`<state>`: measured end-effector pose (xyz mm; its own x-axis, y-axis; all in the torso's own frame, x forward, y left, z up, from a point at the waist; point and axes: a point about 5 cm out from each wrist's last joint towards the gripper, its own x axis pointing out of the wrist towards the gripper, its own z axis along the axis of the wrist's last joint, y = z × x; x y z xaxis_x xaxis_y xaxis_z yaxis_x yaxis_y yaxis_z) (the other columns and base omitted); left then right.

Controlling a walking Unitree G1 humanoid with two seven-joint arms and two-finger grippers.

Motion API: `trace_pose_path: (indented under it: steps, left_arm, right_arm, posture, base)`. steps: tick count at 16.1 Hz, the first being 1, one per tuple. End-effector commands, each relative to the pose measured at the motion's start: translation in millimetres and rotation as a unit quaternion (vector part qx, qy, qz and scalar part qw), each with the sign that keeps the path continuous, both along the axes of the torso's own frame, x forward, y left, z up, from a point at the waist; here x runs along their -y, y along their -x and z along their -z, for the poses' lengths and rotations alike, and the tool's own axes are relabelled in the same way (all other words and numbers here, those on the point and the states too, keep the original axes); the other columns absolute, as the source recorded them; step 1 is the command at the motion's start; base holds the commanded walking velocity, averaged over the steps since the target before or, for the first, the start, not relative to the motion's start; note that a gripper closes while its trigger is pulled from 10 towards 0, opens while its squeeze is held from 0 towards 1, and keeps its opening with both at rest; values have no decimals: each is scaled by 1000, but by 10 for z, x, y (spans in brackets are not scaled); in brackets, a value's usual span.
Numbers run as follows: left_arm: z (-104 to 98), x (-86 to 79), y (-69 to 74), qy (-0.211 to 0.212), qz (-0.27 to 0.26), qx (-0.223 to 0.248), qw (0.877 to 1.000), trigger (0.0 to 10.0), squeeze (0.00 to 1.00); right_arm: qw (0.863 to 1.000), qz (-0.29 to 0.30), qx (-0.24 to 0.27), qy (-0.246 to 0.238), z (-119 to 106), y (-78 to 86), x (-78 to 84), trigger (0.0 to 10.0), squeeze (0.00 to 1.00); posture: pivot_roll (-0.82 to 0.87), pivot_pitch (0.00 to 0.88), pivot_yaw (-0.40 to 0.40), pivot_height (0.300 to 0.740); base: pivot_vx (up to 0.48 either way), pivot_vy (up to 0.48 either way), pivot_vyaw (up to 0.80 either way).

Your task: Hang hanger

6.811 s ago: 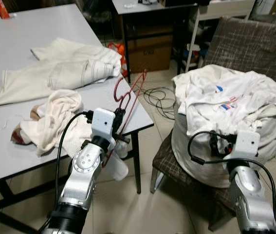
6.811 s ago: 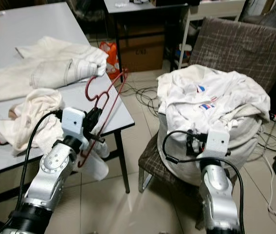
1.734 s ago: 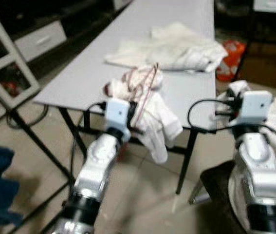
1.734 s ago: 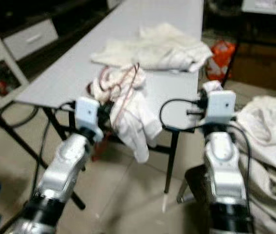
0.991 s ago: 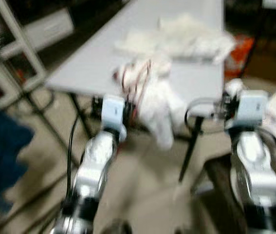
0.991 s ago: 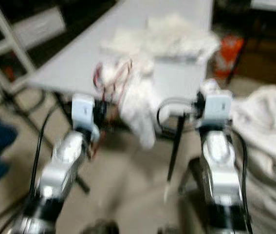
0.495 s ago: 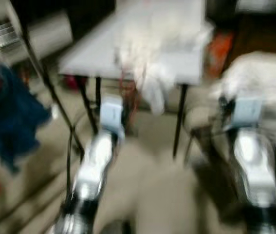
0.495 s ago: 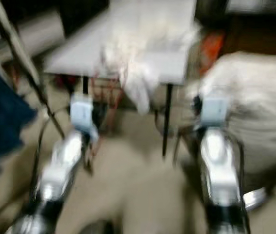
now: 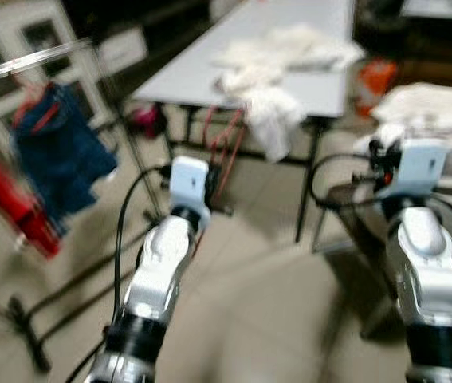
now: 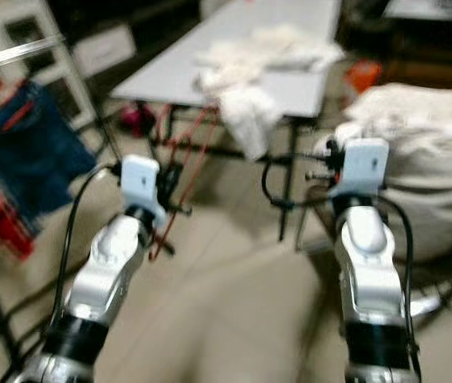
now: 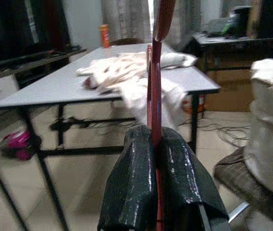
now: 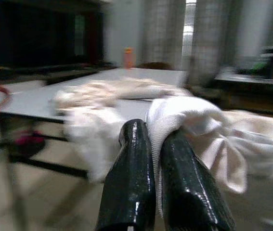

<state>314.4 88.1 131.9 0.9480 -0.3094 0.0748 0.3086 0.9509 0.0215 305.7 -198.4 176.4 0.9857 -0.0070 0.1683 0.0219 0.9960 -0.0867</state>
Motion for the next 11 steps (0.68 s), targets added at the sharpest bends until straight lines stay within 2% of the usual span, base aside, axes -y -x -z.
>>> trace_pose_path:
  steps: [1, 4, 6, 7, 8, 9, 11]
  left_arm:
    - [-26, -86, -16, -6, -15, 8, 1000, 10000, 0]
    - [-24, -104, -7, -6, -18, 10, 1000, 10000, 0]
    - [-16, -114, 1, -8, -20, 10, 1000, 10000, 0]
    - [-16, -113, 2, -10, -19, 10, 1000, 10000, 0]
    - [-20, -114, 0, -11, -19, 11, 1000, 10000, 0]
    - [-20, -127, -2, -10, -21, 11, 1000, 10000, 0]
    - [-19, -159, -12, -7, -27, 9, 1000, 10000, 0]
  right_arm:
    - [995, -76, 60, -11, -313, -20, -301, 10000, 0]
    - [988, -133, 81, -20, -428, 34, -530, 10000, 0]
    - [983, -164, 82, -30, -431, 67, -643, 10000, 0]
    - [983, -169, 66, -15, -375, 64, -680, 10000, 0]
    - [990, -133, 37, 25, -232, 26, -581, 10000, 0]
    - [995, -72, 12, 67, -105, -18, -382, 10000, 0]
    - [997, -4, -13, 81, -7, -51, -111, 10000, 0]
  posture:
    - [-130, 0, 103, 740]
    - [-122, 0, 97, 740]
    - [-120, 0, 96, 740]
    - [-118, 0, 92, 740]
    - [-116, 0, 94, 740]
    - [-119, 0, 96, 740]
    - [-119, 0, 100, 740]
  base:
    - [0, 0, 656]
    - [0, 0, 656]
    - [0, 0, 669]
    - [0, 0, 0]
    - [0, 0, 0]
    - [0, 0, 0]
    - [0, 0, 0]
